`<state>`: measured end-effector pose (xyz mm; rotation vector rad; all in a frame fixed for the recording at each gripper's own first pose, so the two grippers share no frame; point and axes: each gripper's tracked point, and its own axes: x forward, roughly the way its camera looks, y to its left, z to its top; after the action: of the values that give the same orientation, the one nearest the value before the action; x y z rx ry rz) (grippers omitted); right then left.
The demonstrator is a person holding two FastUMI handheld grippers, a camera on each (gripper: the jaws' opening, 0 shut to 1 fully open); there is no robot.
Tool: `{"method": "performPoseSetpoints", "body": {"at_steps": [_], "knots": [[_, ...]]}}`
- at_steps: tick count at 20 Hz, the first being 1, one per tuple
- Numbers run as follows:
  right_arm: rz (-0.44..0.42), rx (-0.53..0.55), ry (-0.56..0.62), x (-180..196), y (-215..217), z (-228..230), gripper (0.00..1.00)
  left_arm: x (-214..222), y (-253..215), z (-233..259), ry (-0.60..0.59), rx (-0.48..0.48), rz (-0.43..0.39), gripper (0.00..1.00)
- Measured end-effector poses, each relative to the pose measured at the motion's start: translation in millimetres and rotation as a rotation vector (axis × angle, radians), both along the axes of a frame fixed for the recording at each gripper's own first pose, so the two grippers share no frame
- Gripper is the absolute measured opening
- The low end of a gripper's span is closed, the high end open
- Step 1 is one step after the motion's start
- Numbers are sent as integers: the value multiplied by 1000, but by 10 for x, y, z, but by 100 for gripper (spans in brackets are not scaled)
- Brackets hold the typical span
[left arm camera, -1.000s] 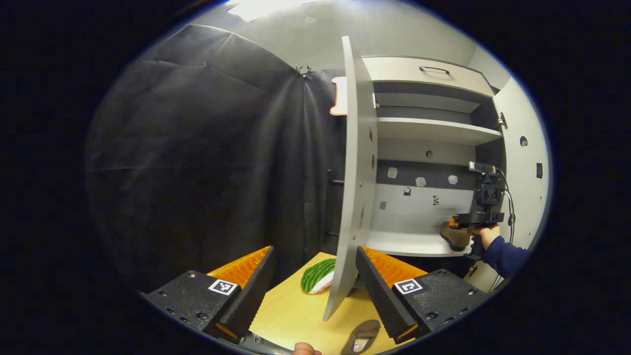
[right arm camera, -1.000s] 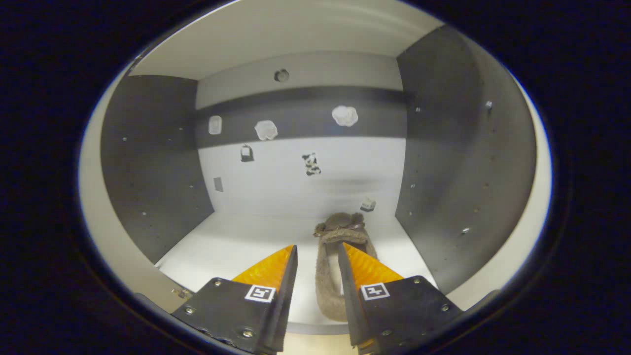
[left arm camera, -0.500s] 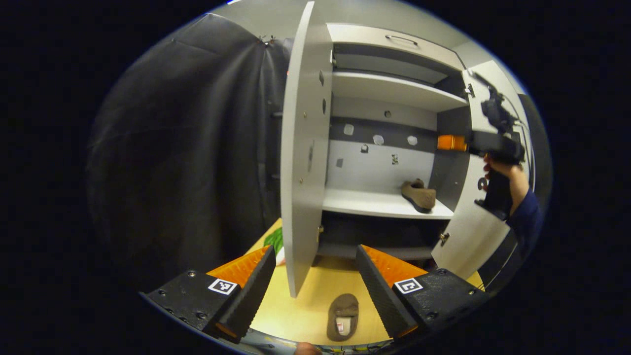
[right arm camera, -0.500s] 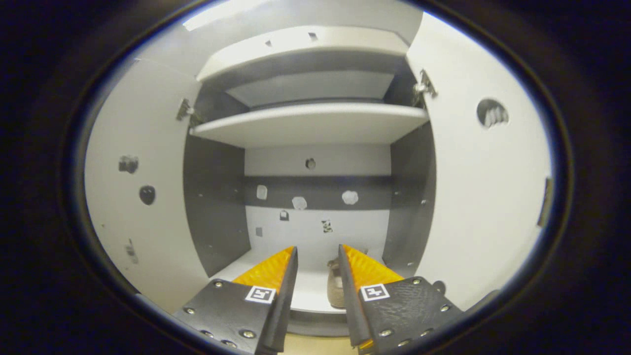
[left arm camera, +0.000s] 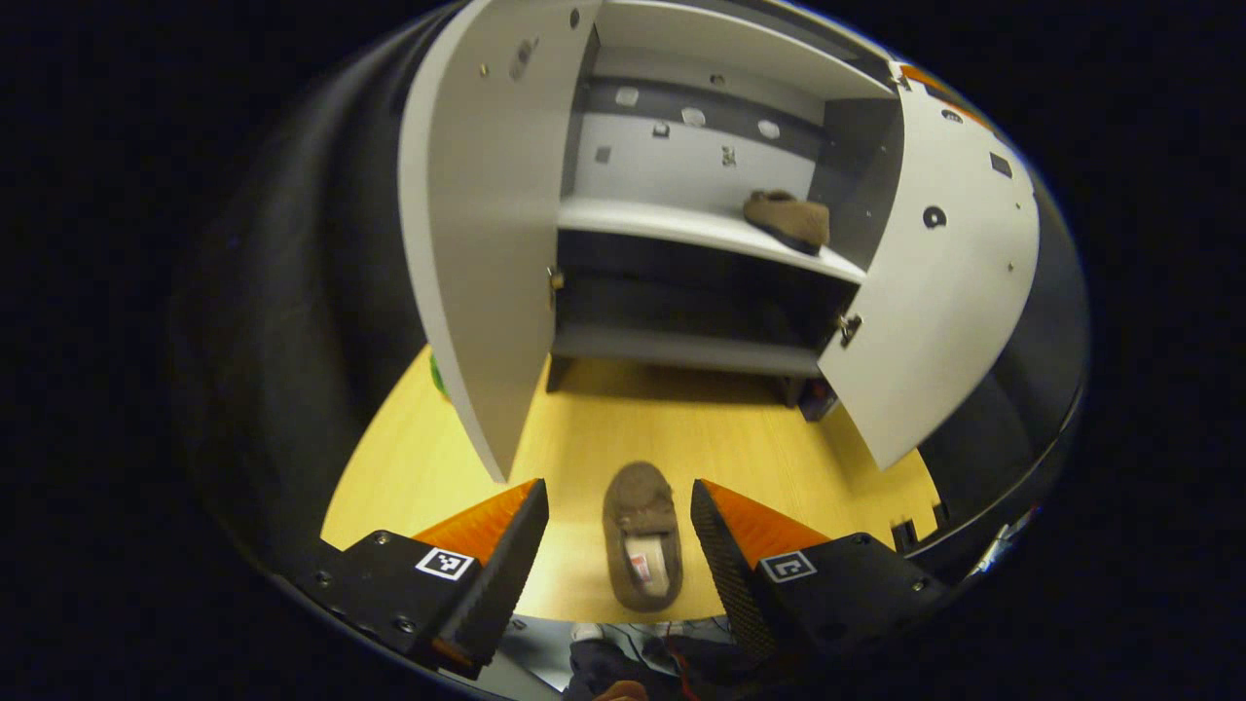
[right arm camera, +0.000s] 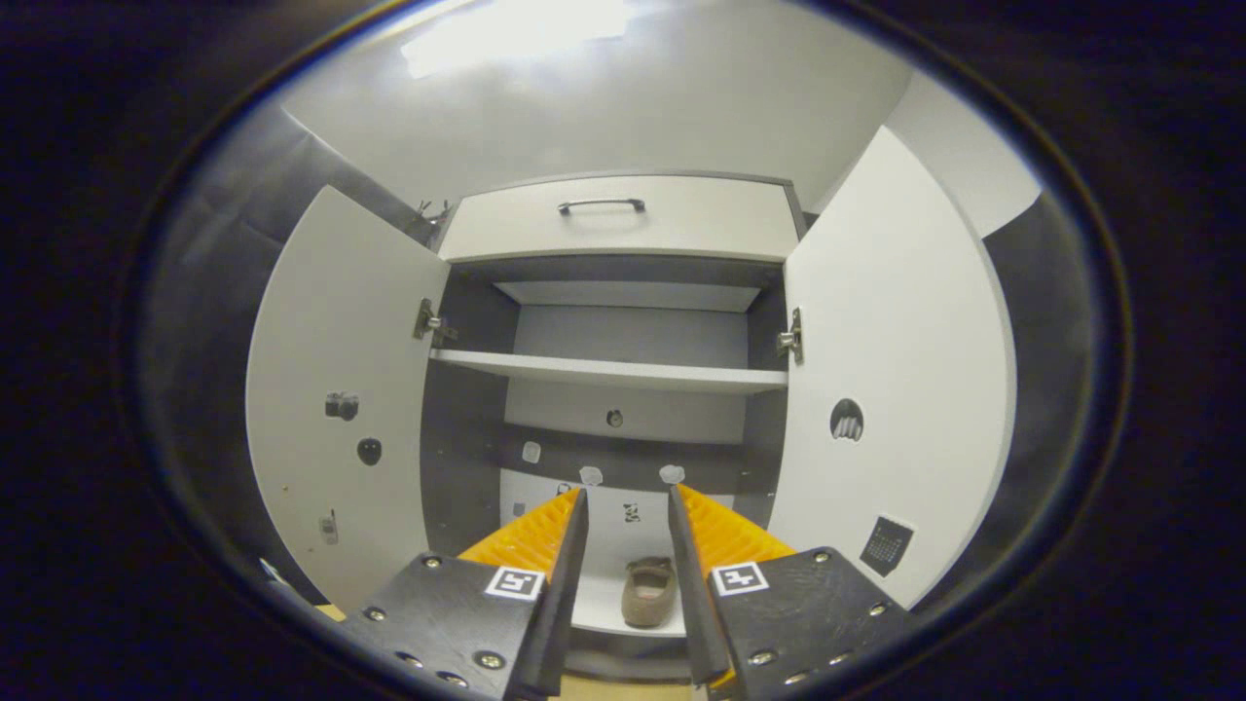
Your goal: Grab one shoe with the right hand and put it into the shoe cabinet, grab the other shoe with the left hand and put it into the shoe cabinet; then close the right door with the right hand and the left door with the left hand.
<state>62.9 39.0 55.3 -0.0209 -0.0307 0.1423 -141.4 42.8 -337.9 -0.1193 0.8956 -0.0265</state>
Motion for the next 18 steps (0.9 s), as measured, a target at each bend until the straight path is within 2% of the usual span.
{"method": "performPoseSetpoints", "body": {"at_steps": [2, 6, 7, 8, 10, 11, 12, 17, 18], "knots": [[-6, 1, -5, -51, -57, 29, 48, -76, -27, -313, 77, -31, -14, 90], [-28, -28, -12, -212, -188, 56, 45, -240, 58, -980, 227, -18, -24, 88], [-35, -37, -14, -252, -224, 64, 48, -290, 42, -1150, 263, -25, -27, 88], [-43, -43, -14, -295, -258, 68, 45, -334, 27, -1281, 305, -38, -29, 88], [-61, -52, -14, -367, -340, 86, 45, -415, -27, -1544, 378, -95, -11, 85], [-73, -58, -17, -392, -400, 96, 45, -452, -38, -1617, 415, -125, 8, 89], [-88, -66, -18, -422, -462, 106, 45, -457, -50, -1688, 431, -145, 29, 80], [-143, -90, -12, -508, -671, 113, 45, -455, 8, -1965, 480, -158, 56, 67], [-151, -93, -10, -513, -700, 110, 45, -456, -4, -2001, 497, -171, 62, 51]]}}
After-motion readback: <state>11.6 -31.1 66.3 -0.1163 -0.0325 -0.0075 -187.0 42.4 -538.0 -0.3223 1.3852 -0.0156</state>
